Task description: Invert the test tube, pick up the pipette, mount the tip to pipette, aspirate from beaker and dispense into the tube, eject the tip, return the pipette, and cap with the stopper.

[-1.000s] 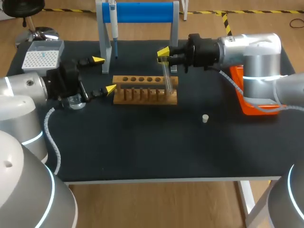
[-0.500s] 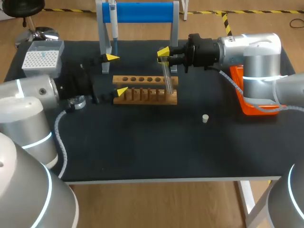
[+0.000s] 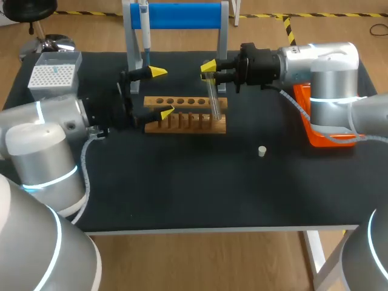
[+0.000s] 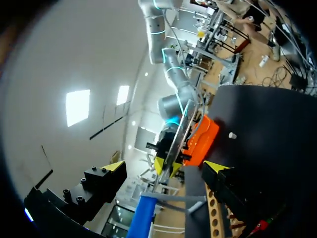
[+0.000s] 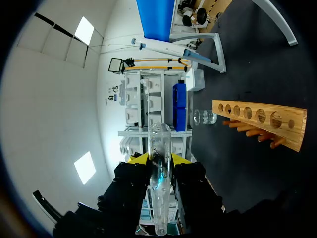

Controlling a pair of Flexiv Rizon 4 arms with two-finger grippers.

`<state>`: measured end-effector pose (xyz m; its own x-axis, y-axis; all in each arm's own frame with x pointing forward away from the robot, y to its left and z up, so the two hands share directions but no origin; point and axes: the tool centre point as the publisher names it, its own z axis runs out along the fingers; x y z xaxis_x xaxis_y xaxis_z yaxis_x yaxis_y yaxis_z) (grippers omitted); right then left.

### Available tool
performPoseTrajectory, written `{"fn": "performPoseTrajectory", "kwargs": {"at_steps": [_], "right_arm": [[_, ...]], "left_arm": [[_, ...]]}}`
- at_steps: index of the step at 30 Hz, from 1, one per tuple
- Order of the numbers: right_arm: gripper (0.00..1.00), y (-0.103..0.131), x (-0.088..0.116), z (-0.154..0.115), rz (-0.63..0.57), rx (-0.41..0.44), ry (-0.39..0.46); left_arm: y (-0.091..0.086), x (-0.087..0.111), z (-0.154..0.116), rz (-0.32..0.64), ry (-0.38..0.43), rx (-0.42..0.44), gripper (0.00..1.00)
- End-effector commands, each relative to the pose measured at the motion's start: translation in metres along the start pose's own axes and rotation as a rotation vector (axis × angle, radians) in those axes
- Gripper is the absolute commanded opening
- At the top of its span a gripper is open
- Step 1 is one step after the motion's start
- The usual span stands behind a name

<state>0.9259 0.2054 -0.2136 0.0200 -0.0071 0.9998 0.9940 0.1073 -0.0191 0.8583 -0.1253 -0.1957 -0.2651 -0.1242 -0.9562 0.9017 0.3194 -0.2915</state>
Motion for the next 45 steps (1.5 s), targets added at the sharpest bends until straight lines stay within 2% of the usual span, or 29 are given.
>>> {"fn": "performPoseTrajectory", "kwargs": {"at_steps": [1,9,21,32,45], "right_arm": [[0.0,0.0,0.001,-0.001,0.0,0.002,-0.003],[0.0,0.0,0.001,-0.001,0.0,0.002,-0.003],[0.0,0.0,0.001,-0.001,0.0,0.002,-0.003],[0.0,0.0,0.001,-0.001,0.0,0.002,-0.003],[0.0,0.0,0.001,-0.001,0.0,0.002,-0.003]], "left_arm": [[0.012,0.003,0.014,0.212,0.034,0.12,1.0],[0.013,-0.002,0.025,0.271,0.033,0.219,1.0],[0.006,0.009,0.04,0.295,0.077,0.27,1.0],[-0.025,0.016,0.054,0.362,0.112,0.263,1.0],[-0.044,0.021,0.076,0.348,0.121,0.292,1.0]]}}
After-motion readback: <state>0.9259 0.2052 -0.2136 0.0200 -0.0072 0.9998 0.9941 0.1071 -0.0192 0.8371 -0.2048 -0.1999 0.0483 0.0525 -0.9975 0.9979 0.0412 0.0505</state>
